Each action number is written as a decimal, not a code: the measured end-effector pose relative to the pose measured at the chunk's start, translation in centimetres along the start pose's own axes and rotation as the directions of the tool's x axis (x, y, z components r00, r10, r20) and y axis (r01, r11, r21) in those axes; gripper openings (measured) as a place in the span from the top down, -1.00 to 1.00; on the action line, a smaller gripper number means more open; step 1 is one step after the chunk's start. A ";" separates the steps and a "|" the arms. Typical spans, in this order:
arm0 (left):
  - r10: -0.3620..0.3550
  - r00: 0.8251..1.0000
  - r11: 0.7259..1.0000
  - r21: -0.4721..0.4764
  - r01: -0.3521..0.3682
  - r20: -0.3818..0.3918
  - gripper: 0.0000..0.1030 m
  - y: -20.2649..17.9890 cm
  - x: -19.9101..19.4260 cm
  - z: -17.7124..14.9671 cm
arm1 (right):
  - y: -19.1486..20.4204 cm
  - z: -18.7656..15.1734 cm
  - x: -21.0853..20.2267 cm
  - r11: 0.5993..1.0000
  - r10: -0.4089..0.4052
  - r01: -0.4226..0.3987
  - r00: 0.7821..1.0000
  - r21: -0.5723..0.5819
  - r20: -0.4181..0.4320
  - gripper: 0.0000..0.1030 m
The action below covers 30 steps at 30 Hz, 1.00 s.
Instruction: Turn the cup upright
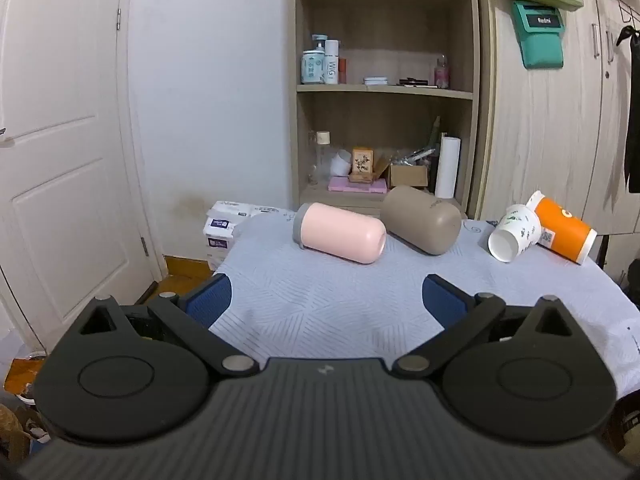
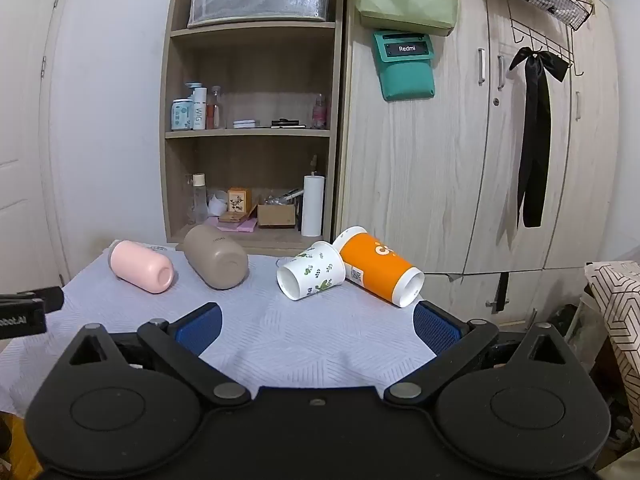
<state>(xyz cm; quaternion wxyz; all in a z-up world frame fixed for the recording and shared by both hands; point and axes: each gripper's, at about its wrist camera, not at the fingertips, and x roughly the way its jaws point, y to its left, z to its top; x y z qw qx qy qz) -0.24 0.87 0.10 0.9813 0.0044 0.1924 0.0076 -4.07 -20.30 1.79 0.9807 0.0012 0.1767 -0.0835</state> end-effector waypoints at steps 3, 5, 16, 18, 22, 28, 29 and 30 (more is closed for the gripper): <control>-0.018 1.000 1.000 -0.017 0.017 -0.007 -1.00 0.4 0.0 0.1 | 0.0 -0.1 0.1 1.000 0.000 0.000 1.000 0.000 -0.007 -1.00; -0.018 1.000 1.000 -0.022 0.018 -0.010 -1.00 0.7 0.0 0.0 | 0.0 -0.1 0.0 1.000 0.003 -0.003 1.000 0.005 -0.004 -1.00; -0.011 0.999 1.000 -0.028 0.010 -0.030 -1.00 1.2 0.3 -0.3 | 0.0 -0.1 0.3 1.000 0.021 -0.021 1.000 0.017 -0.013 -1.00; -0.005 1.000 1.000 -0.028 0.004 -0.027 -1.00 1.2 0.2 -0.3 | 0.0 -0.1 0.3 1.000 0.022 -0.022 1.000 0.017 -0.013 -1.00; 0.005 1.000 1.000 -0.026 -0.005 -0.020 -1.00 1.4 0.1 -0.5 | 0.0 -0.2 0.3 1.000 0.024 -0.024 1.000 0.017 -0.012 -1.00; 0.004 1.000 1.000 -0.028 -0.004 0.002 -1.00 1.4 -0.2 -0.6 | 0.1 -0.2 0.0 1.000 0.027 -0.027 1.000 0.012 -0.006 -1.00; 0.004 1.000 1.000 -0.027 -0.004 0.007 -1.00 1.4 -0.3 -0.6 | 0.1 -0.2 -0.1 1.000 0.027 -0.027 1.000 0.011 -0.006 -1.00; 0.003 1.000 1.000 -0.025 -0.003 0.013 -1.00 1.3 -0.4 -0.7 | 0.1 -0.2 -0.1 1.000 0.027 -0.027 1.000 0.010 -0.006 -1.00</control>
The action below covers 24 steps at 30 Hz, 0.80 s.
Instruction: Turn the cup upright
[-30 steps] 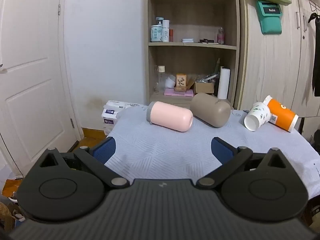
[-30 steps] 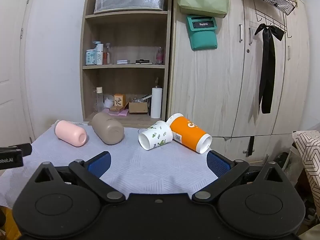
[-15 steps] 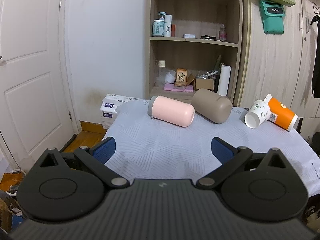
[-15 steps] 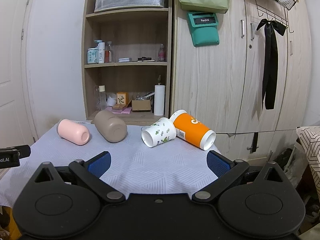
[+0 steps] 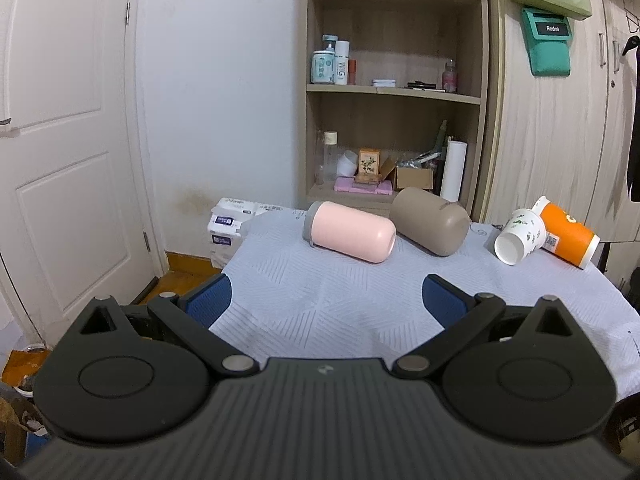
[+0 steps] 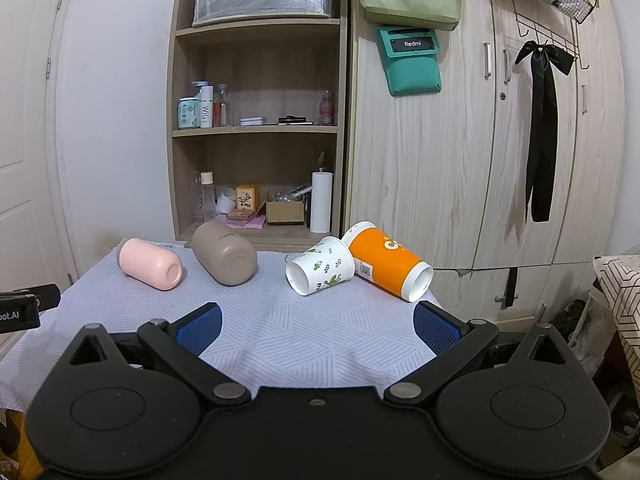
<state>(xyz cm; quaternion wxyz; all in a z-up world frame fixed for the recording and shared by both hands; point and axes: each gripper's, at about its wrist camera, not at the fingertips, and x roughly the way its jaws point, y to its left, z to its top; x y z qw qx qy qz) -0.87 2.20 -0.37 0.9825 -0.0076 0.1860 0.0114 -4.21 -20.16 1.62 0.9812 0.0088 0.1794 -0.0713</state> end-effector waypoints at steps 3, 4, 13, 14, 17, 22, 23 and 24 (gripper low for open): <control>-0.019 1.000 1.000 0.001 0.019 0.021 -1.00 0.0 -0.4 -0.1 | 0.0 0.0 0.0 1.000 0.000 0.000 1.000 0.000 0.001 -1.00; -0.027 0.999 1.000 -0.002 0.027 0.027 -1.00 0.0 -0.5 -0.1 | 0.0 0.0 -0.1 1.000 -0.001 0.001 1.000 0.000 0.001 -1.00; -0.050 0.997 0.999 -0.001 0.050 0.063 -1.00 0.1 -1.0 0.0 | 0.0 0.0 -0.1 1.000 0.001 -0.001 1.000 -0.002 -0.001 -1.00; -0.050 0.997 0.999 0.000 0.050 0.063 -1.00 0.1 -1.0 0.0 | 0.0 0.0 -0.2 1.000 0.002 -0.002 1.000 -0.005 -0.002 -1.00; -0.051 0.997 0.999 0.006 0.051 0.061 -1.00 0.0 -1.0 0.1 | 0.1 0.0 -0.2 1.000 0.005 -0.005 1.000 -0.007 -0.005 -1.00; -0.051 0.997 0.999 0.010 0.051 0.054 -1.00 0.0 -0.9 0.1 | 0.1 0.0 -0.2 1.000 0.009 -0.009 1.000 -0.014 -0.007 -1.00; -0.050 0.997 0.999 0.010 0.049 0.053 -1.00 0.0 -0.9 0.1 | 0.1 0.0 -0.2 1.000 0.009 -0.009 1.000 -0.014 -0.009 -1.00; -0.050 0.997 0.999 0.009 0.049 0.051 -1.00 -0.1 -0.9 0.1 | 0.2 0.0 -0.2 1.000 0.009 -0.009 1.000 -0.015 -0.010 -1.00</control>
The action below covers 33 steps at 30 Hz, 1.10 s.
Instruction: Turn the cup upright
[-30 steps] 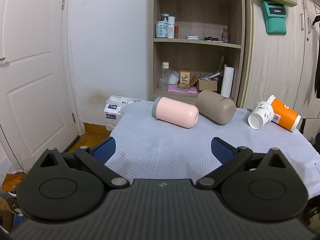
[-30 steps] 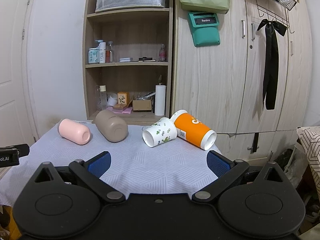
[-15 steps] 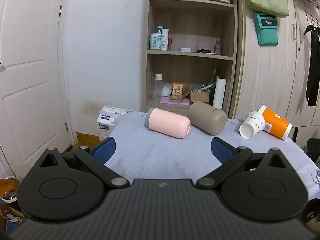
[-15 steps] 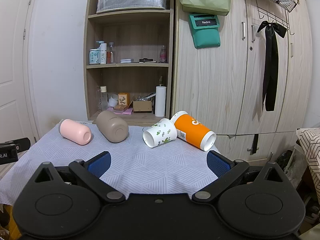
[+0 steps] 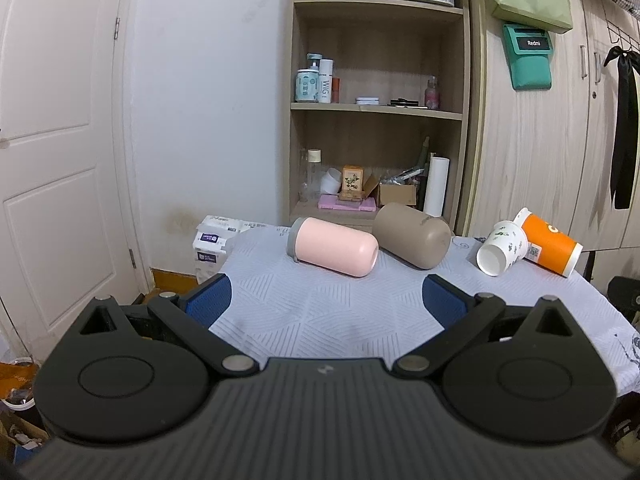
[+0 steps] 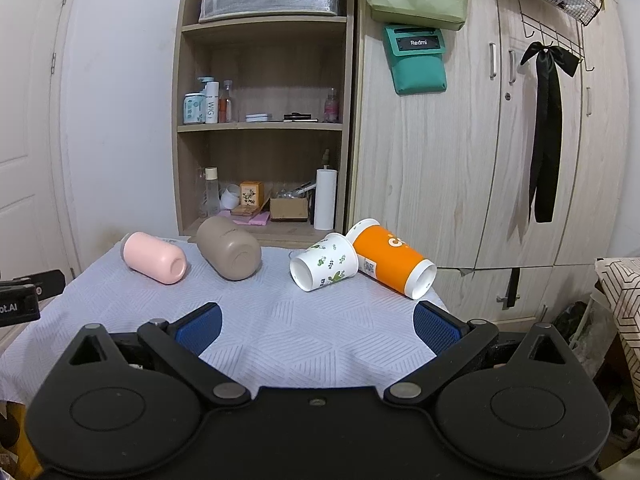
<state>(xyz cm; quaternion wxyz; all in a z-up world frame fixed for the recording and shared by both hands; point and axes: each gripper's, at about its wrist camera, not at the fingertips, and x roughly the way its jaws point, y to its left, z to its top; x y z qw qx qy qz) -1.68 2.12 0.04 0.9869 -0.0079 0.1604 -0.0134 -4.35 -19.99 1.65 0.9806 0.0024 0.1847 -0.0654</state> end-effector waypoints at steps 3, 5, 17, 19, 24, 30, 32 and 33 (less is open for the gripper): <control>0.001 1.000 1.000 0.001 -0.001 -0.002 -1.00 0.0 0.0 0.0 | 0.0 0.0 0.0 1.000 0.000 0.000 1.000 -0.001 -0.001 -1.00; 0.002 1.000 1.000 0.005 -0.002 -0.004 -1.00 -0.1 0.1 0.1 | 0.0 0.0 0.0 1.000 -0.001 0.001 1.000 -0.001 -0.001 -1.00; -0.013 0.999 1.000 0.019 0.014 -0.029 -1.00 -0.1 0.4 0.2 | -0.2 -0.2 0.3 1.000 0.001 -0.001 1.000 -0.002 -0.014 -1.00; -0.019 0.999 0.999 0.025 0.020 -0.040 -1.00 -0.2 0.7 0.2 | -0.5 -0.3 0.6 1.000 0.004 -0.004 1.000 0.002 -0.021 -1.00; -0.046 0.994 0.998 0.033 0.049 -0.095 -1.00 -0.9 2.4 0.2 | -1.7 -0.3 2.4 0.997 0.059 -0.056 0.997 0.051 -0.055 -1.00; -0.152 0.968 0.986 0.044 0.164 -0.200 -1.00 -3.1 5.9 1.7 | -3.7 0.0 5.8 0.978 0.190 -0.180 0.978 0.110 -0.090 -1.00; -0.181 0.960 0.977 0.070 0.200 -0.213 -1.00 -4.2 7.1 2.7 | -4.4 0.3 7.5 0.968 0.226 -0.211 0.969 0.133 -0.105 -1.00; -0.191 0.958 0.973 0.084 0.213 -0.214 -1.00 -4.8 7.6 3.2 | -4.6 0.4 8.3 0.966 0.234 -0.218 0.966 0.141 -0.109 -1.00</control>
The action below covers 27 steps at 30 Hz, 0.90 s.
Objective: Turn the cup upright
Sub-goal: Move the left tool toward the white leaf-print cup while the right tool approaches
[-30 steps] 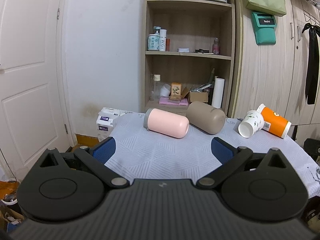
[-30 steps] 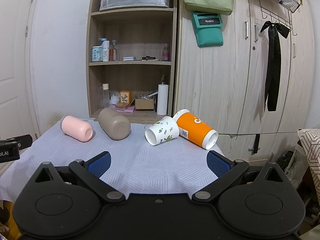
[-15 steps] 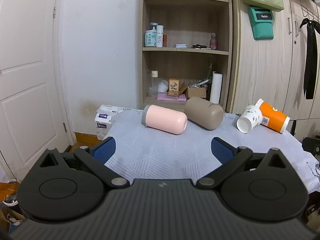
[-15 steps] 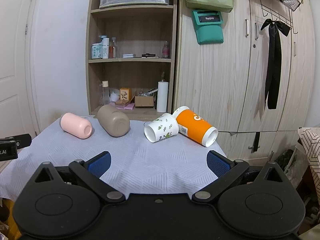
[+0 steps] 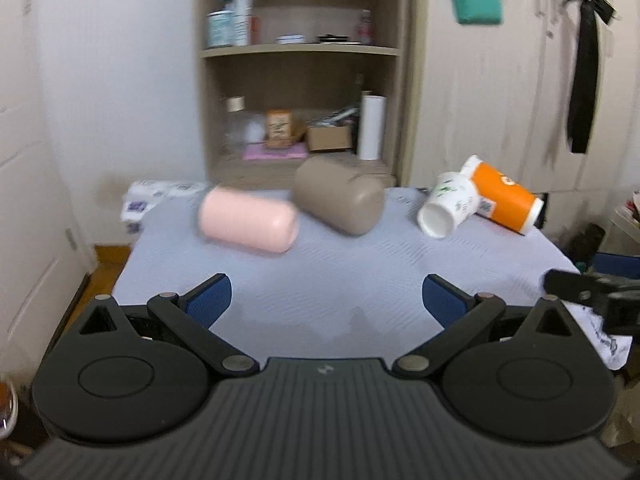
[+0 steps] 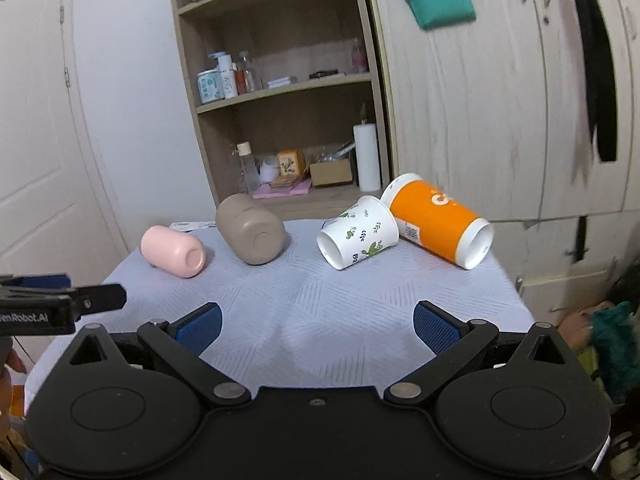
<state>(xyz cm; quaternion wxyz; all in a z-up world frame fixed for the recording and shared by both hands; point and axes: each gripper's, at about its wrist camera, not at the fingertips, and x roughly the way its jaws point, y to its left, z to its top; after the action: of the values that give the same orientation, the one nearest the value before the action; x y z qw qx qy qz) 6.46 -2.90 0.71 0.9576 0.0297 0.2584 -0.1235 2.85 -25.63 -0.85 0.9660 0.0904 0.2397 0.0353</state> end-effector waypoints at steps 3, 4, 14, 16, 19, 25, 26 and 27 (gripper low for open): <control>-0.044 0.999 0.998 0.051 0.045 -0.021 -1.00 -1.4 1.8 2.2 | -0.9 0.7 2.0 1.000 0.019 -0.019 1.000 0.017 -0.025 -1.00; -0.065 0.997 0.996 0.062 0.067 -0.028 -1.00 -1.7 2.3 2.9 | -1.2 0.8 2.7 0.999 0.033 -0.033 0.999 0.019 -0.030 -1.00; -0.219 0.968 0.963 0.131 0.234 -0.119 -0.94 -6.3 9.6 7.7 | -3.1 0.7 6.4 0.996 0.078 -0.075 0.995 0.046 -0.055 -1.00; -0.231 0.965 0.953 0.171 0.250 -0.123 -0.94 -7.4 11.1 8.4 | -3.5 1.0 7.0 0.996 0.073 -0.071 0.996 0.045 -0.058 -1.00; -0.242 0.960 0.937 0.223 0.269 -0.144 -0.93 -9.0 13.3 9.3 | -4.6 1.7 8.6 0.996 0.064 -0.059 0.995 0.060 -0.075 -1.00; -0.302 0.935 0.909 0.240 0.341 -0.186 -0.85 -10.8 17.4 10.4 | -5.7 2.3 9.9 1.000 0.018 -0.017 0.997 0.021 -0.078 -1.00; -0.306 0.934 0.901 0.261 0.346 -0.182 -0.85 -11.0 17.8 10.4 | -5.7 2.3 10.0 1.000 0.011 -0.011 0.997 0.002 -0.077 -1.00; -0.315 0.932 0.892 0.279 0.356 -0.180 -0.85 -11.2 18.2 10.5 | -5.8 2.3 10.1 1.000 0.003 -0.005 0.997 -0.015 -0.075 -1.00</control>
<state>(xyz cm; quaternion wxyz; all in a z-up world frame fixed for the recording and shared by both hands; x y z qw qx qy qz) 24.01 -19.07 0.75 0.8866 0.1410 0.2988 -0.3237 12.95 -30.57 -4.58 0.9569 0.0820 0.2754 0.0425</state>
